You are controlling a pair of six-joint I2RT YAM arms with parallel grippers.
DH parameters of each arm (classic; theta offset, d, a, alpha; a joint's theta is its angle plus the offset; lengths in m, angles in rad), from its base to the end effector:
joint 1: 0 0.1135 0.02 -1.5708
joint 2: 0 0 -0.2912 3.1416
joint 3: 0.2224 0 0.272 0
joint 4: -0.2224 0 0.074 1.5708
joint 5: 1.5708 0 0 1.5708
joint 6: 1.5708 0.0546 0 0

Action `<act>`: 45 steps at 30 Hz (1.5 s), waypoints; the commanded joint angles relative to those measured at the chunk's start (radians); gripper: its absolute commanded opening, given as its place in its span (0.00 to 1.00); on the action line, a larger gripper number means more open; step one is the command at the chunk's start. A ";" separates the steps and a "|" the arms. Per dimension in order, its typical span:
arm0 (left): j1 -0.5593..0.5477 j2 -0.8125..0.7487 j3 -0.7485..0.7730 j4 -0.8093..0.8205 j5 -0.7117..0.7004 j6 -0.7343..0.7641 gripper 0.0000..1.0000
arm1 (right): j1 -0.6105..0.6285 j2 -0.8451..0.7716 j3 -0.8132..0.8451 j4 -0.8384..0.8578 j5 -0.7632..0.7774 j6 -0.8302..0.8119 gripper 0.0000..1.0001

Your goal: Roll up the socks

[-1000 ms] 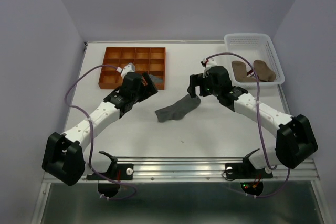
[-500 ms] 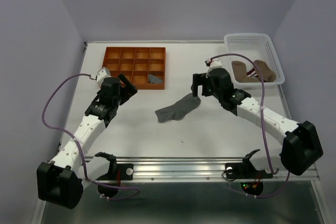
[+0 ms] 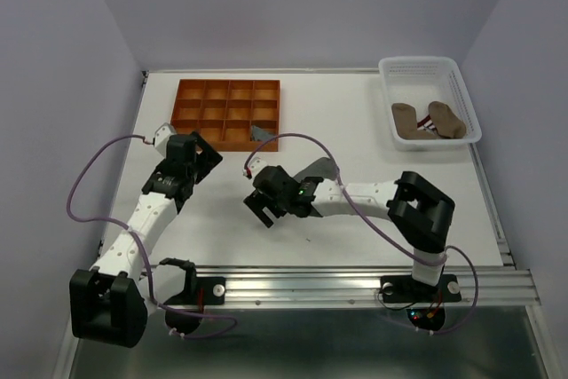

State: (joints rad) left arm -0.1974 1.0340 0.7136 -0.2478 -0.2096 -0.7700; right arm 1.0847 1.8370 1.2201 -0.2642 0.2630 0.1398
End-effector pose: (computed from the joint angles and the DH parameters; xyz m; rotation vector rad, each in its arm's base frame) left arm 0.2466 -0.0377 0.2686 -0.7231 2.0193 -0.3463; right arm 0.2127 0.3721 0.1921 -0.9998 2.2094 0.2379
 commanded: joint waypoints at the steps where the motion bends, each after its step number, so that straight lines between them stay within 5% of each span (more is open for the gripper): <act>1: 0.018 -0.009 -0.039 0.028 0.015 -0.011 0.99 | 0.018 0.045 0.102 -0.027 0.091 -0.037 0.94; 10: 0.038 0.040 -0.028 0.057 0.061 0.003 0.99 | 0.027 0.139 0.171 -0.026 0.119 -0.086 0.47; 23: 0.049 0.086 -0.005 0.081 0.108 0.012 0.99 | 0.027 0.174 0.160 -0.027 0.088 -0.036 0.30; 33: 0.049 0.080 -0.020 0.088 0.141 0.011 0.99 | 0.027 0.179 0.130 -0.029 0.077 0.049 0.33; 35: 0.049 0.080 -0.022 0.088 0.156 0.012 0.99 | 0.027 0.177 0.125 -0.029 0.096 0.063 0.26; 37: 0.047 0.074 -0.035 0.100 0.185 0.005 0.99 | 0.027 0.171 0.117 -0.027 0.110 0.084 0.04; 38: 0.047 0.071 -0.043 0.110 0.199 0.005 0.99 | 0.015 0.168 0.114 -0.023 0.113 0.099 0.01; 45: 0.044 0.054 -0.126 0.186 0.326 -0.023 0.99 | -0.086 0.033 -0.002 0.132 -0.102 0.211 0.01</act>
State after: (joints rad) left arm -0.1551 1.1141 0.6331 -0.1139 0.0322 -0.7841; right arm 1.0649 1.9705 1.2922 -0.2451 0.2974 0.2642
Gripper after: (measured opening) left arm 0.986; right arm 0.018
